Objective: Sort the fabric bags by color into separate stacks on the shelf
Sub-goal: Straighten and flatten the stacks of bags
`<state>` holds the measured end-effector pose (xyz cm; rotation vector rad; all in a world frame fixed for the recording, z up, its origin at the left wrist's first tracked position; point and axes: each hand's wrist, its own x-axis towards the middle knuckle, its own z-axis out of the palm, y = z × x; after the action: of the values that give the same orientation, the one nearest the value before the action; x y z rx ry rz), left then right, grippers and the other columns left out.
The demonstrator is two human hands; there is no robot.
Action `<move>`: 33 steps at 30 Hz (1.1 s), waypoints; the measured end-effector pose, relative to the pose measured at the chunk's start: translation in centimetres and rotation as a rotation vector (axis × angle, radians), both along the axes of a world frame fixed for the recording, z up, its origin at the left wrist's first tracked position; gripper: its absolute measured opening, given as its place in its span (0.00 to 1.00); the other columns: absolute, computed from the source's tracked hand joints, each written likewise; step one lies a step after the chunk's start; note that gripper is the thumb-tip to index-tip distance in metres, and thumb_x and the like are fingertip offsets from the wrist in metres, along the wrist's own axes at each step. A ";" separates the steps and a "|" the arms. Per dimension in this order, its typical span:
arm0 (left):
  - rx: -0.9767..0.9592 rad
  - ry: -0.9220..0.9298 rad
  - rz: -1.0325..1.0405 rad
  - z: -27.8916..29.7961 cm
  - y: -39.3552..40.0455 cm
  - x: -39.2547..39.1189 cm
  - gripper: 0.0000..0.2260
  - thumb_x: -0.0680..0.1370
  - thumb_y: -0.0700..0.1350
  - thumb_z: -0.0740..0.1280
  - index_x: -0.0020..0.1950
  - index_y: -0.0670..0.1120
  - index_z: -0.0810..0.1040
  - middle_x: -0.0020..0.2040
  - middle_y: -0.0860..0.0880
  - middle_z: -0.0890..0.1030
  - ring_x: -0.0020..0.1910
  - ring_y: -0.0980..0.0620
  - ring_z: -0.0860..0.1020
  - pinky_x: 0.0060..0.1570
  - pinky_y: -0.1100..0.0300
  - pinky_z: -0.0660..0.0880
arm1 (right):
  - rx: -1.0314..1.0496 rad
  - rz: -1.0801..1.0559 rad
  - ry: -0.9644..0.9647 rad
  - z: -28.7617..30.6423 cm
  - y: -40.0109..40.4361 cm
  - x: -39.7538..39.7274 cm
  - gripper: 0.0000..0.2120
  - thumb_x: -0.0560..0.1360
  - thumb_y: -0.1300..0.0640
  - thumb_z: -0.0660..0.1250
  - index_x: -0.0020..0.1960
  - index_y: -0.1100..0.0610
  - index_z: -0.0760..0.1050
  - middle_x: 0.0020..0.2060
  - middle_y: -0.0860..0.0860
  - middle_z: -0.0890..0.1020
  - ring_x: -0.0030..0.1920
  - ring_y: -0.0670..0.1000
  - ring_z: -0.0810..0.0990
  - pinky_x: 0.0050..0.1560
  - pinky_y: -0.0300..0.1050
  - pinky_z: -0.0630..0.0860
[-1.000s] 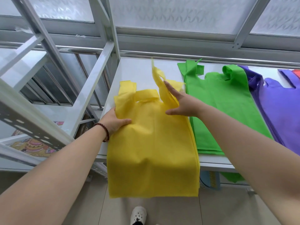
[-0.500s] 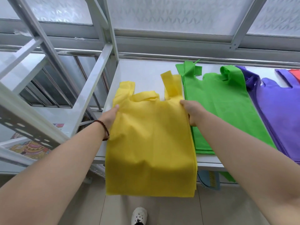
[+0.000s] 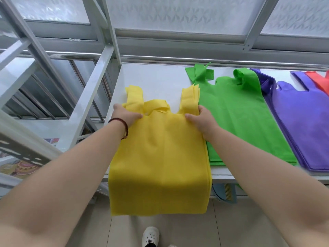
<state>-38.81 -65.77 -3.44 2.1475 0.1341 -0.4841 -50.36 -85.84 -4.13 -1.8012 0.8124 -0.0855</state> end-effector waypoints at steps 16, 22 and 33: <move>0.365 -0.143 0.160 -0.4 0.6 -0.6 0.31 0.72 0.46 0.71 0.69 0.40 0.61 0.68 0.38 0.64 0.67 0.39 0.66 0.62 0.47 0.69 | 0.066 -0.023 0.133 -0.5 -1.1 0.4 0.22 0.73 0.61 0.68 0.66 0.60 0.69 0.57 0.58 0.79 0.55 0.59 0.79 0.59 0.58 0.76; 0.440 -0.173 -0.113 -0.7 0.8 -1.8 0.10 0.73 0.47 0.68 0.47 0.42 0.73 0.52 0.39 0.79 0.43 0.42 0.74 0.36 0.56 0.70 | 0.035 -0.010 0.189 -0.7 -1.1 0.6 0.28 0.72 0.57 0.69 0.70 0.59 0.65 0.62 0.57 0.76 0.60 0.59 0.76 0.62 0.59 0.74; -0.043 0.373 -0.159 0.3 0.0 2.1 0.43 0.61 0.57 0.76 0.72 0.49 0.63 0.68 0.46 0.71 0.63 0.39 0.73 0.60 0.40 0.72 | -0.018 -0.011 0.181 -0.7 -0.9 0.4 0.29 0.73 0.57 0.68 0.72 0.59 0.63 0.64 0.57 0.75 0.62 0.59 0.75 0.63 0.58 0.73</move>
<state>-36.68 -65.76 -3.15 2.0148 0.1588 -0.9699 -49.97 -86.72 -4.83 -1.8403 0.9522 0.0640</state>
